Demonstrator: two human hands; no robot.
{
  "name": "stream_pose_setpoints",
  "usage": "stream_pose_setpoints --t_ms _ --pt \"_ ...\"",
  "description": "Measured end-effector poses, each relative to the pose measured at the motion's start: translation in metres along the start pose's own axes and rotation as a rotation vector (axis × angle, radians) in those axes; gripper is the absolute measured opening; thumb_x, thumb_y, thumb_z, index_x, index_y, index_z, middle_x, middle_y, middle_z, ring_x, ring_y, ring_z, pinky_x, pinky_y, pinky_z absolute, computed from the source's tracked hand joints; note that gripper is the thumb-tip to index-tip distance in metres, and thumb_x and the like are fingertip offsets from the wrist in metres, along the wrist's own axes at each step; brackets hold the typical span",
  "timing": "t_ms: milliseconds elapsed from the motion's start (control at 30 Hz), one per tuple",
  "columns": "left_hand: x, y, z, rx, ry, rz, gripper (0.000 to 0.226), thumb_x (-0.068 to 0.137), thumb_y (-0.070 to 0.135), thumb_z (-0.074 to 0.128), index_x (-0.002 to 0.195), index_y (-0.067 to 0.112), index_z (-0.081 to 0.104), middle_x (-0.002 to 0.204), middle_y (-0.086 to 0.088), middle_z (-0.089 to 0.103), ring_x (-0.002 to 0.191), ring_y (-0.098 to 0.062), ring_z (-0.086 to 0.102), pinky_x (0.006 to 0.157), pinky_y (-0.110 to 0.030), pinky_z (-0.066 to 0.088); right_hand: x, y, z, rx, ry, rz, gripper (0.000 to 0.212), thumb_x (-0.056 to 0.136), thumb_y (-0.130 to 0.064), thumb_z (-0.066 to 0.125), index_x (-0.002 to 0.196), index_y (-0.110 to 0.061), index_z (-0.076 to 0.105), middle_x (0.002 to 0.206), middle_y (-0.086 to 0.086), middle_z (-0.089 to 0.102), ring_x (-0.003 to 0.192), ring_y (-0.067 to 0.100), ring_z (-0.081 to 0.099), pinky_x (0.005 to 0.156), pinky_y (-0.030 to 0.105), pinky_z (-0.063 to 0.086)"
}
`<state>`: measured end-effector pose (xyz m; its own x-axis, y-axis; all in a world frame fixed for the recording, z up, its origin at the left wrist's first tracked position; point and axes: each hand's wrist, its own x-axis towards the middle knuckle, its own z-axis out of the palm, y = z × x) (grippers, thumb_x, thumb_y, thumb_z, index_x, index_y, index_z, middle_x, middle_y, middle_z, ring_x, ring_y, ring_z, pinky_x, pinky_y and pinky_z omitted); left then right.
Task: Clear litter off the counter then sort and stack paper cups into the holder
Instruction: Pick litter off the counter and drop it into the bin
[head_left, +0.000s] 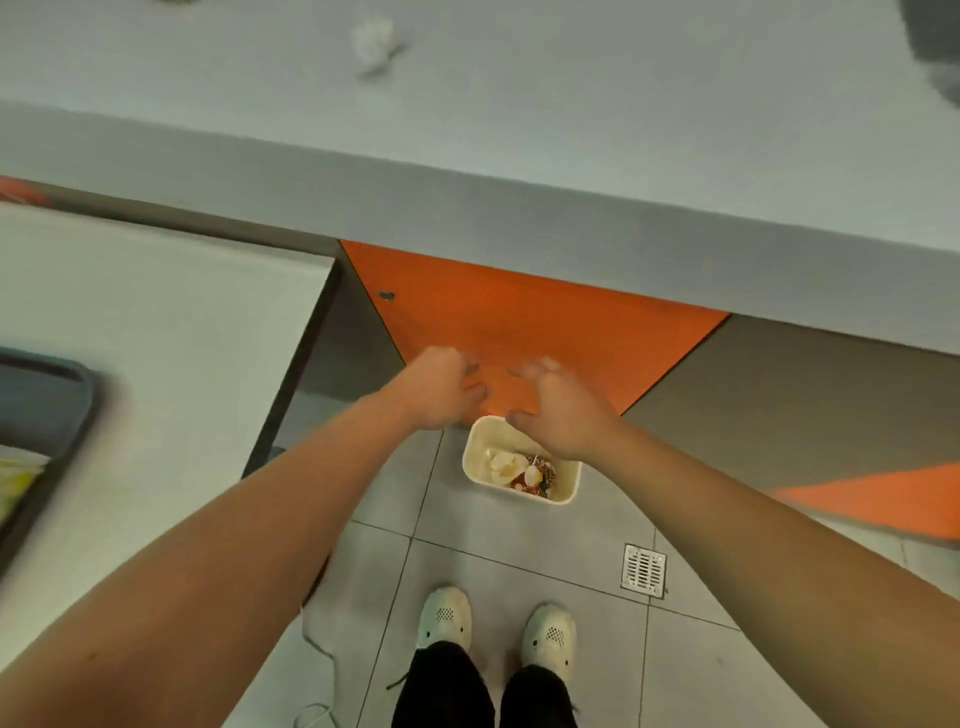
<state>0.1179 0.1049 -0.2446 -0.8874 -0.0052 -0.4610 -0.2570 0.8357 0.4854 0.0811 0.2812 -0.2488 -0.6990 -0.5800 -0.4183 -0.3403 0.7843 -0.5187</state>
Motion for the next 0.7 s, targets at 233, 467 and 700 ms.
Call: stream_pose_setpoints --t_ms 233,467,700 --pt "-0.058 0.049 -0.105 -0.031 0.149 0.082 0.037 0.094 0.025 0.063 0.129 0.012 0.061 0.125 -0.004 0.065 0.117 -0.018 0.061 0.099 -0.026 0.045 -0.047 -0.071 -0.096 -0.127 0.099 -0.196 0.069 0.09 -0.036 0.062 0.149 -0.023 0.03 0.15 -0.001 0.033 0.133 0.022 0.041 0.102 0.038 0.042" --pt "-0.087 0.067 -0.18 -0.044 0.334 0.023 0.05 0.091 0.036 0.065 0.135 0.014 0.055 0.13 -0.005 0.063 0.116 -0.013 0.06 0.096 -0.022 0.042 -0.053 -0.12 -0.165 -0.105 0.202 -0.317 0.056 0.091 -0.038 0.06 0.143 -0.026 0.041 0.144 -0.002 0.041 0.126 0.021 0.048 0.097 0.034 0.041" --pt "-0.084 0.041 -0.23 -0.062 0.523 -0.031 0.048 0.091 0.036 0.065 0.134 0.017 0.056 0.128 -0.001 0.064 0.114 -0.011 0.06 0.095 -0.021 0.043 -0.003 -0.161 -0.205 -0.055 0.276 -0.367 0.052 0.09 -0.04 0.061 0.138 -0.027 0.046 0.139 -0.003 0.046 0.113 0.02 0.057 0.092 0.037 0.049"
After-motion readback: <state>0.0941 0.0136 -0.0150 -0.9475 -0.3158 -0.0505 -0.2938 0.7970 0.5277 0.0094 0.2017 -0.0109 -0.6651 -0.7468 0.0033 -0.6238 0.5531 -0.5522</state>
